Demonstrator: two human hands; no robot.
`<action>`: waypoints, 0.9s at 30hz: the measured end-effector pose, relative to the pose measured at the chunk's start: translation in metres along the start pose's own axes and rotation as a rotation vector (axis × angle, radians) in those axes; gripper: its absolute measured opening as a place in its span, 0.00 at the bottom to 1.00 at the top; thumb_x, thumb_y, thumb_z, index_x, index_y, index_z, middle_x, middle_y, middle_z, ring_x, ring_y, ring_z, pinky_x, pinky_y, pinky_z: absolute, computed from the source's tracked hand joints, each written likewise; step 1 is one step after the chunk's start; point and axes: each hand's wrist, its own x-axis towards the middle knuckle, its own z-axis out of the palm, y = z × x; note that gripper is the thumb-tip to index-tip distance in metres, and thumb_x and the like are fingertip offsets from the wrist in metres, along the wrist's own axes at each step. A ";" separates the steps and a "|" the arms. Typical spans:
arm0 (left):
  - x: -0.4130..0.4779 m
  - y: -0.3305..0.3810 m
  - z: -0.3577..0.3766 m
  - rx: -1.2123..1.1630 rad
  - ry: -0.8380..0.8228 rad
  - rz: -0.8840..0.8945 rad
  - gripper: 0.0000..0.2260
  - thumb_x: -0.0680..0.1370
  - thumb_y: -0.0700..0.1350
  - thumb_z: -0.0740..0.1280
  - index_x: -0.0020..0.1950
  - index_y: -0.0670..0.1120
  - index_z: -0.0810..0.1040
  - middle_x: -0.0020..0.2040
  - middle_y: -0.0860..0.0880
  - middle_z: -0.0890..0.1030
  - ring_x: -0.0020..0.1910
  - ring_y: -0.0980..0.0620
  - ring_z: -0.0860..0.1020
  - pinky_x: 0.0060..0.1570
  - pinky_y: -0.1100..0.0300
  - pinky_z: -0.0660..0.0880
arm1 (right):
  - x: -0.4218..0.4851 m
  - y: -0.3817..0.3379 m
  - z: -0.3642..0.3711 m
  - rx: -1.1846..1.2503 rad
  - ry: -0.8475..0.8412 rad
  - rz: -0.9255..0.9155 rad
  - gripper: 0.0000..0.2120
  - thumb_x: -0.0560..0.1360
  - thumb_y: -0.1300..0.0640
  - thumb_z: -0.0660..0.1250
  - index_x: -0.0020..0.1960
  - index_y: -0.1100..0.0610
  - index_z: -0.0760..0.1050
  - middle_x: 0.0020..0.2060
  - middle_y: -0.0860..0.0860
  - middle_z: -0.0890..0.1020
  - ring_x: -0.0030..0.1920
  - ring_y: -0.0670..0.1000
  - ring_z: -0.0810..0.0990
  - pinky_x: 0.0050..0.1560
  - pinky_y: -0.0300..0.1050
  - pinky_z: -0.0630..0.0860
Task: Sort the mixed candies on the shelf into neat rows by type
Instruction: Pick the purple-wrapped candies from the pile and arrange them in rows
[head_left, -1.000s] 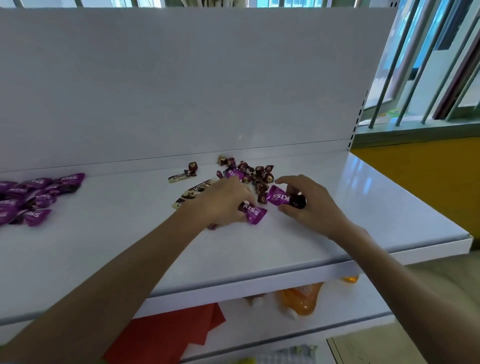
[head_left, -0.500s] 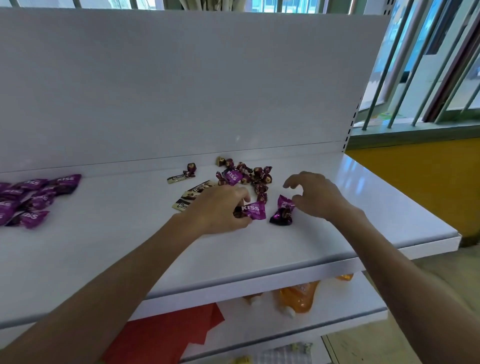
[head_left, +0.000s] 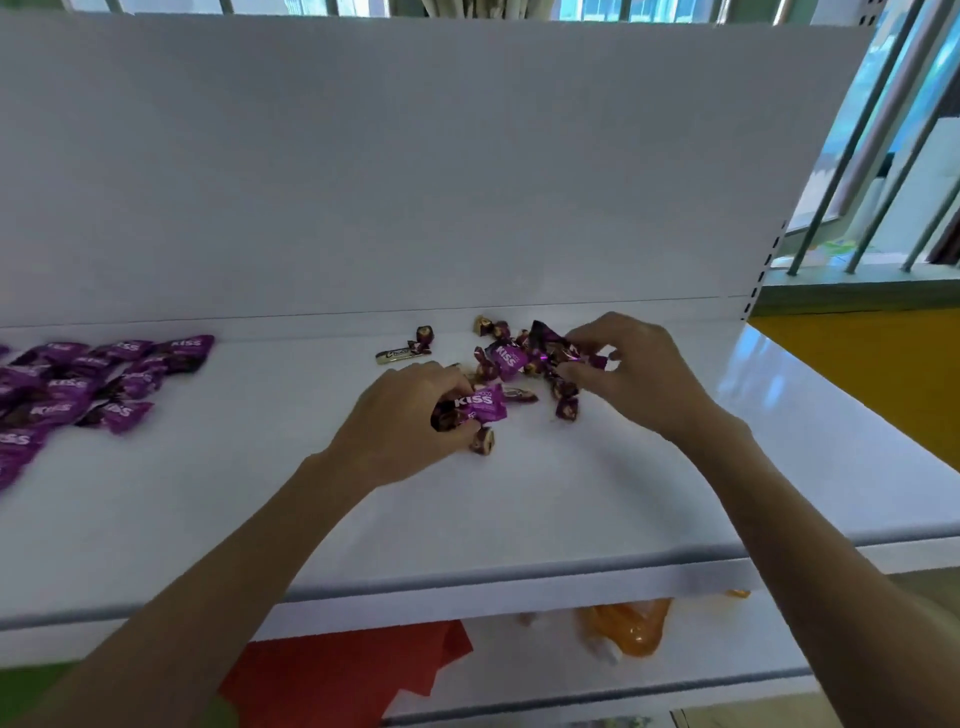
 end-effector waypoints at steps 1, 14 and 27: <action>-0.010 -0.011 -0.007 0.010 0.008 -0.043 0.15 0.72 0.51 0.70 0.57 0.48 0.77 0.49 0.52 0.79 0.46 0.54 0.74 0.46 0.62 0.65 | 0.007 -0.014 0.009 0.028 0.006 -0.026 0.10 0.71 0.54 0.70 0.50 0.57 0.80 0.44 0.55 0.80 0.47 0.54 0.76 0.51 0.51 0.73; -0.176 -0.140 -0.117 0.237 0.015 -0.413 0.12 0.71 0.52 0.70 0.51 0.49 0.77 0.44 0.51 0.79 0.42 0.52 0.74 0.43 0.60 0.68 | 0.048 -0.219 0.201 0.207 -0.388 -0.441 0.09 0.73 0.51 0.66 0.50 0.55 0.73 0.45 0.52 0.80 0.46 0.53 0.76 0.46 0.50 0.74; -0.216 -0.210 -0.158 0.178 0.112 -0.259 0.14 0.70 0.54 0.66 0.49 0.47 0.78 0.42 0.52 0.80 0.40 0.53 0.77 0.44 0.63 0.67 | 0.068 -0.294 0.284 -0.002 -0.283 -0.459 0.10 0.75 0.53 0.65 0.48 0.60 0.75 0.46 0.55 0.78 0.49 0.55 0.73 0.45 0.47 0.68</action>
